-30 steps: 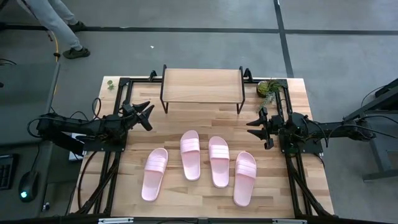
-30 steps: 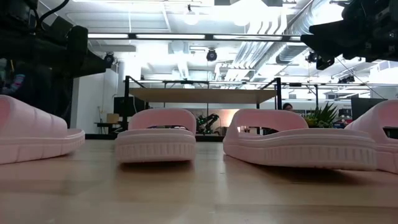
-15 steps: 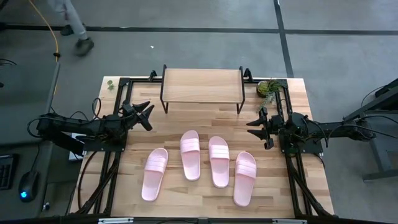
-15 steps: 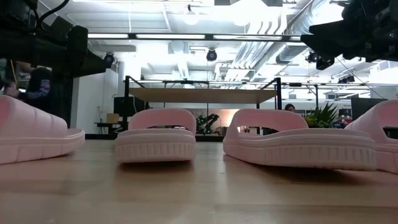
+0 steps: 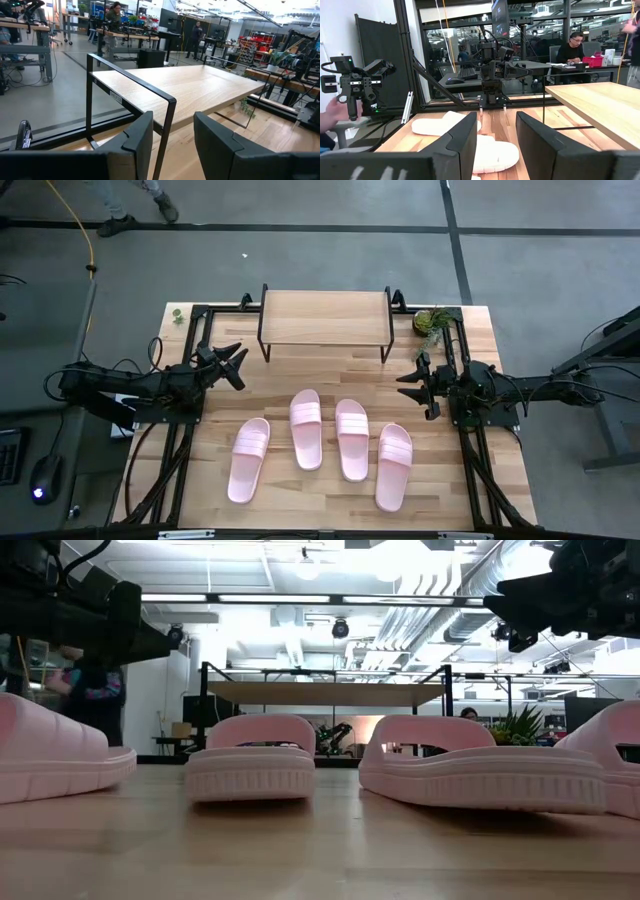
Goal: Pick and place slides into the shelf
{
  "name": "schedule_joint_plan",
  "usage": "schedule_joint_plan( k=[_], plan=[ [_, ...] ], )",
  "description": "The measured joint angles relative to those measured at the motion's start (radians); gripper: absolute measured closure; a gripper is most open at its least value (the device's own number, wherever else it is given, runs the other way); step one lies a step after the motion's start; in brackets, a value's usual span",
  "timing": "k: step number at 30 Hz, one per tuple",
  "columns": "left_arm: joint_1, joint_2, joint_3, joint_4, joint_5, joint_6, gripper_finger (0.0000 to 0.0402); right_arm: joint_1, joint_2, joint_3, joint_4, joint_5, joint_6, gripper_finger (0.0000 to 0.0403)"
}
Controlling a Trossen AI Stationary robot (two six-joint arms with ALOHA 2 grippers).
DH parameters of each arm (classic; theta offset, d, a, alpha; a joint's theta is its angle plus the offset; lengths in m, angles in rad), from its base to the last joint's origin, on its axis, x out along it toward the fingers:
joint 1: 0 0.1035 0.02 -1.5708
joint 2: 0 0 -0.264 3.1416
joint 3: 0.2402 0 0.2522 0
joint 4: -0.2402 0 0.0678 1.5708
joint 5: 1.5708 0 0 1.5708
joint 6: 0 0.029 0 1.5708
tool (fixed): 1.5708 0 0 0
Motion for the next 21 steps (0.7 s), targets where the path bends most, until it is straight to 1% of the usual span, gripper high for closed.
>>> schedule_joint_plan(
  k=[5,11,21],
  plan=[
    [0.0,0.0,0.0,0.0,0.0,0.0,0.0273,0.0,0.0,0.0,0.0,0.0,-0.007,0.0275],
    [0.0,0.0,0.0,0.0,0.0,0.0,0.0273,0.0,0.0,0.0,0.0,0.0,-0.103,0.0275],
    [0.0,0.0,0.0,0.006,0.0,-0.006,0.0273,0.0,0.0,0.0,0.0,0.0,-0.075,0.0275]
  ],
)
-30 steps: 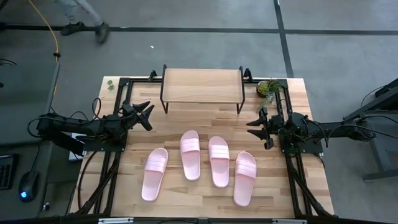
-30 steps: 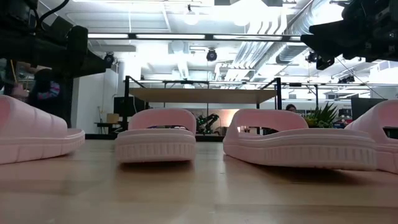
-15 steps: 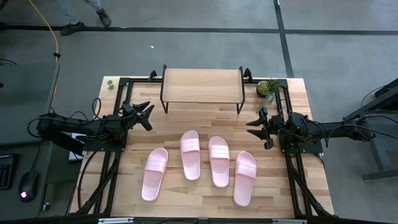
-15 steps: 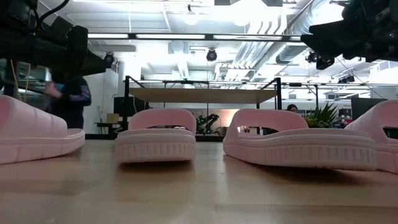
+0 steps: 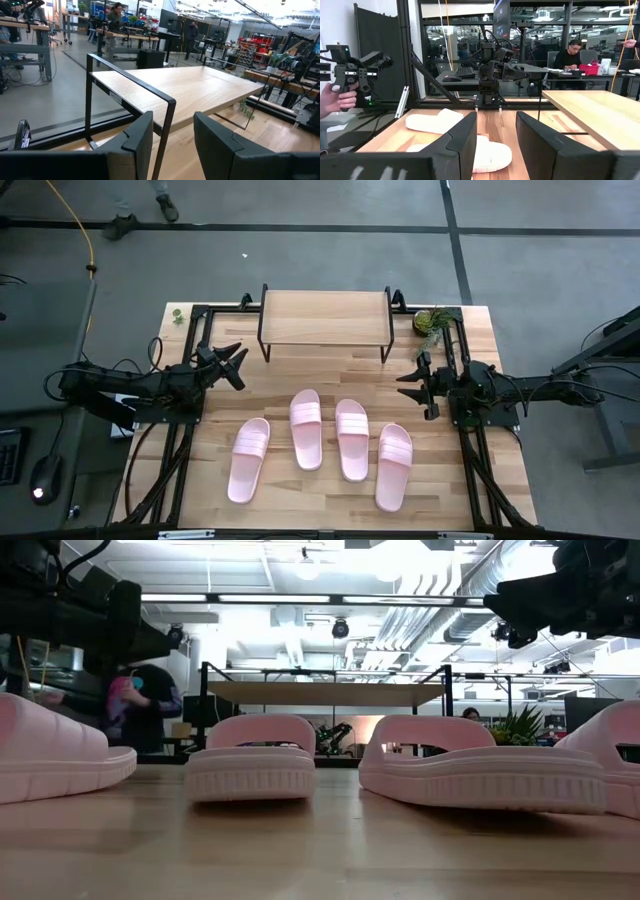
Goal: Pick and place slides into the shelf
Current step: Put the pink slide on the shelf
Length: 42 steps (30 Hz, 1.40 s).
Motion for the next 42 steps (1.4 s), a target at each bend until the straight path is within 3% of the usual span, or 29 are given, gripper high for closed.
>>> schedule_joint_plan(
  k=[29,42],
  plan=[
    [0.0,0.0,0.0,-0.002,0.365,-0.207,0.0273,0.0,0.0,0.0,0.0,0.0,0.004,0.0275],
    [0.0,0.0,0.0,0.001,0.385,-0.21,0.0273,0.0,0.0,0.0,0.0,-0.005,0.005,0.0275]
  ],
)
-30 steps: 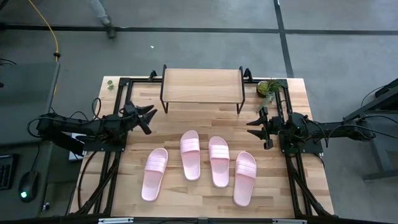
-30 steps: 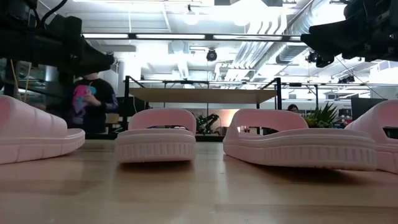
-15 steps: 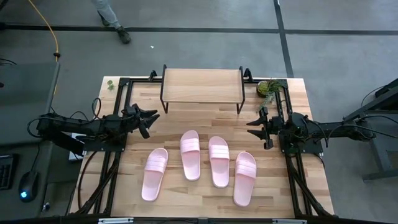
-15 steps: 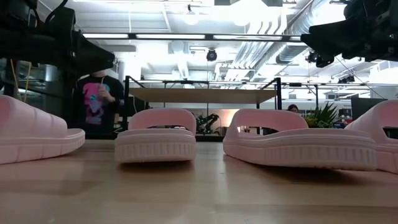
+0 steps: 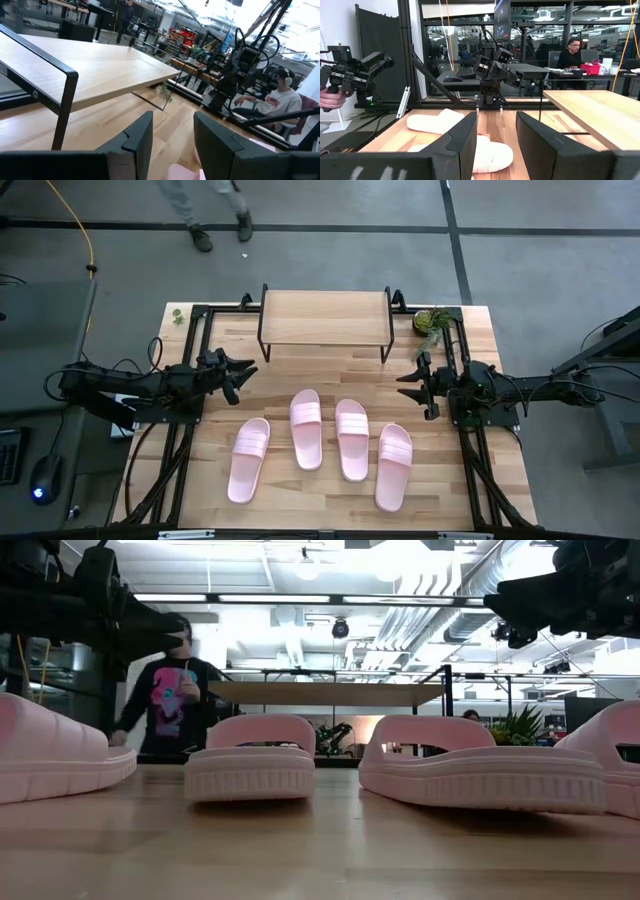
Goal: Pick and place slides into the shelf
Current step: Put the pink slide on the shelf
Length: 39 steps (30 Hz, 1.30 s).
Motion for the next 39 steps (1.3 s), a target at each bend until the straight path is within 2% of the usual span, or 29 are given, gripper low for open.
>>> schedule_joint_plan(
  k=[5,14,20,27,32,39],
  plan=[
    [0.0,0.0,0.0,0.0,0.0,0.0,0.0273,0.0,0.0,0.0,-0.001,-0.009,0.004,0.0275],
    [0.0,0.0,0.0,0.058,0.0,0.002,0.0273,0.0,0.0,0.002,-0.001,-0.008,0.121,0.0275],
    [0.0,0.0,0.0,0.095,0.001,0.002,0.0273,0.0,-0.001,0.049,-0.002,-0.011,0.127,0.0275],
    [0.0,0.0,0.018,0.112,0.01,0.003,0.0273,0.0,0.003,0.181,-0.178,-0.008,0.068,0.0275],
    [0.0,0.002,0.101,0.069,0.119,0.026,0.0273,0.0,0.011,0.302,-0.323,-0.001,0.007,0.0275],
    [0.0,0.002,0.2,-0.048,0.313,0.03,0.0273,0.0,0.074,0.402,-0.406,0.007,-0.063,0.0275]
  ],
)
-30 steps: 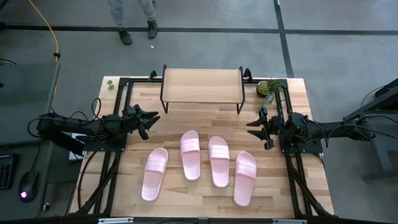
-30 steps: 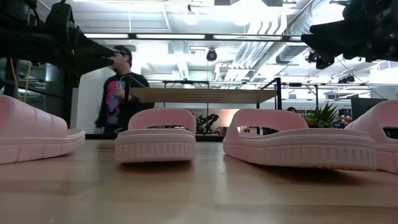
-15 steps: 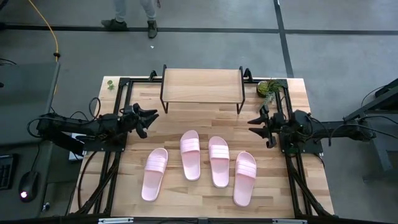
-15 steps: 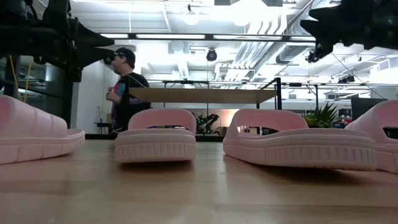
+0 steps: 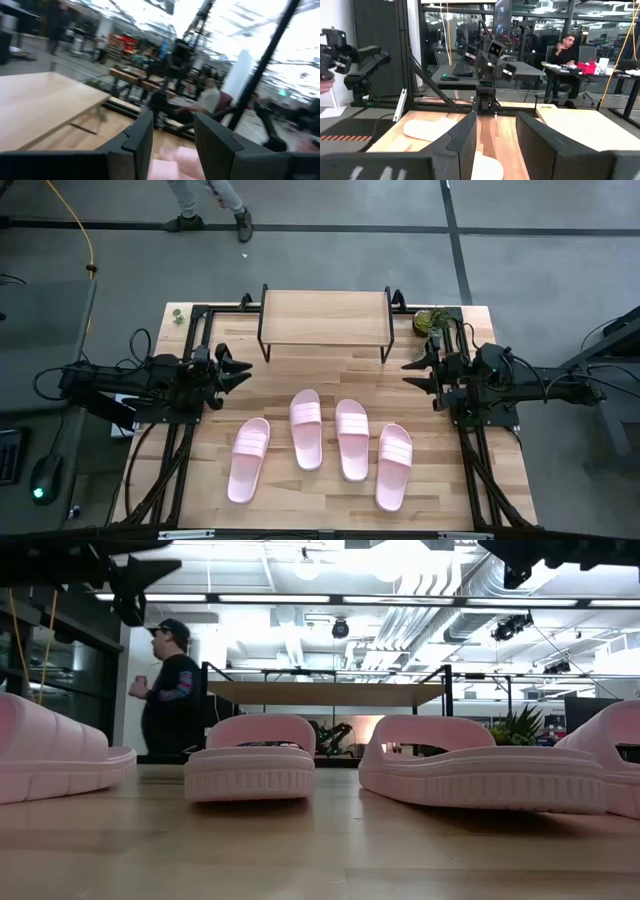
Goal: Pick and place slides into the shelf
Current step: Put the pink slide on the shelf
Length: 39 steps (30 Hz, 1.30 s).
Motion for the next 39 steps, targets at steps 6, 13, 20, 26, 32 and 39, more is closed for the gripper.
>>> schedule_joint_plan(
  k=[6,13,20,26,32,39],
  plan=[
    [0.0,0.0,0.01,-0.009,0.009,0.0,0.0273,0.042,0.094,0.045,-0.003,0.031,-0.052,0.0275],
    [0.0,-0.001,0.01,-0.005,0.007,0.0,0.0273,0.21,0.236,0.16,-0.114,0.271,-0.129,0.0275],
    [0.0,-0.001,0.01,-0.005,0.004,0.0,0.0273,0.4,0.385,0.293,-0.248,0.564,-0.149,0.0275],
    [0.0,-0.001,0.01,-0.005,0.004,-0.001,0.0273,0.537,0.506,0.405,-0.345,0.765,-0.148,0.0275],
    [0.0,-0.001,0.01,-0.005,0.004,-0.001,0.0273,0.634,0.634,0.496,-0.46,0.959,-0.11,0.0275],
    [0.0,-0.001,0.01,-0.005,0.004,-0.001,0.0273,0.694,0.758,0.552,-0.508,1.034,-0.093,0.0275]
  ],
)
